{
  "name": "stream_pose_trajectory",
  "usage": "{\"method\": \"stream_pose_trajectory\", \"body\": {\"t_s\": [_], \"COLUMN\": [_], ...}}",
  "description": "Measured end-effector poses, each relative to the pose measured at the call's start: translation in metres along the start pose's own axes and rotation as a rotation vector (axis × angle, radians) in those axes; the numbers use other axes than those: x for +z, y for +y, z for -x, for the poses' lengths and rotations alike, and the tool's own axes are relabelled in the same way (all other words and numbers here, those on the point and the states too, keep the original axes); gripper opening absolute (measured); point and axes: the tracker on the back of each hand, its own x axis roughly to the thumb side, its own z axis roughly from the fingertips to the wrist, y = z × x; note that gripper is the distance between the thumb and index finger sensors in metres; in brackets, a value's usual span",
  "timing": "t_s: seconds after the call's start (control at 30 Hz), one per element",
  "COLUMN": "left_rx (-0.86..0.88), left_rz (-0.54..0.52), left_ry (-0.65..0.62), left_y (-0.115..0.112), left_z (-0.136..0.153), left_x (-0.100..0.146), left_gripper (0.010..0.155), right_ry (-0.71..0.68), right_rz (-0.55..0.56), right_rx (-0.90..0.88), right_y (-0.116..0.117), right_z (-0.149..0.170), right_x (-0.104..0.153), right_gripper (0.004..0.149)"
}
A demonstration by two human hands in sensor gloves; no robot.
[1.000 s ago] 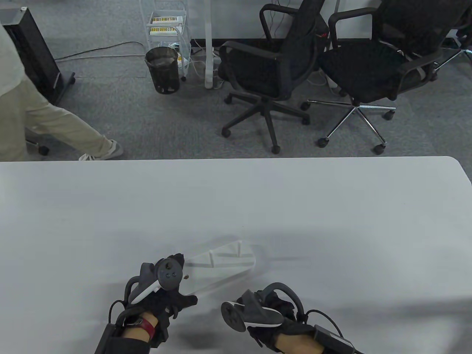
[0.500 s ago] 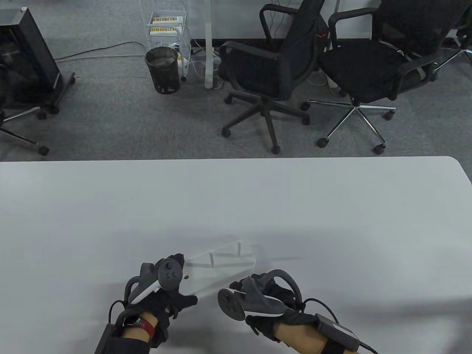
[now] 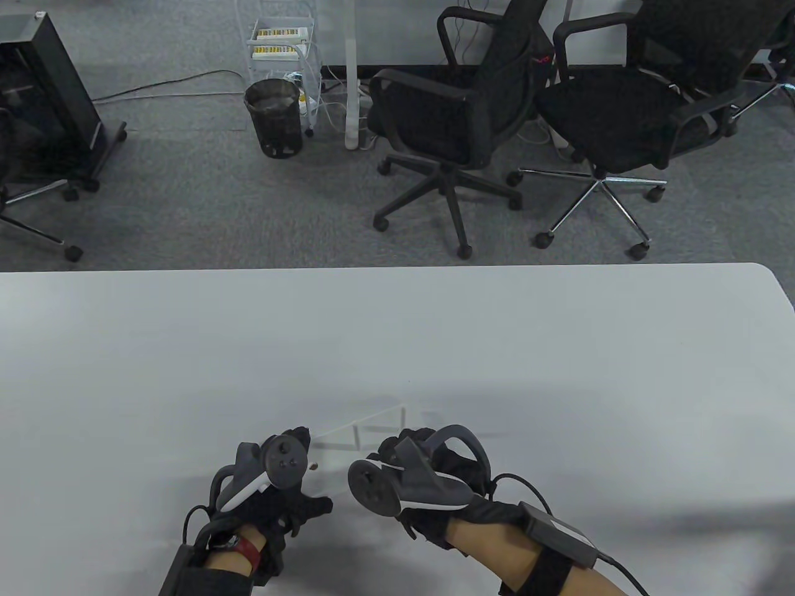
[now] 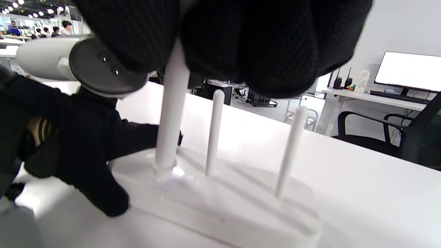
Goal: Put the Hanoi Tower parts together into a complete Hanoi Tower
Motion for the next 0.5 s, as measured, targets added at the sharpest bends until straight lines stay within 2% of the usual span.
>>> {"method": "stream_pose_trajectory", "body": {"t_s": [0.5], "left_rx": [0.007], "left_rz": [-0.001], "left_ry": [-0.006], "left_y": [-0.001], "left_z": [0.001], "left_x": [-0.001], "left_gripper": [0.117], "right_ry": [-0.042], "right_rz": [0.161], "right_rx": [-0.021], "right_y": [-0.03], "right_z": [-0.016], "right_x": [-0.02], "right_gripper": [0.04]}}
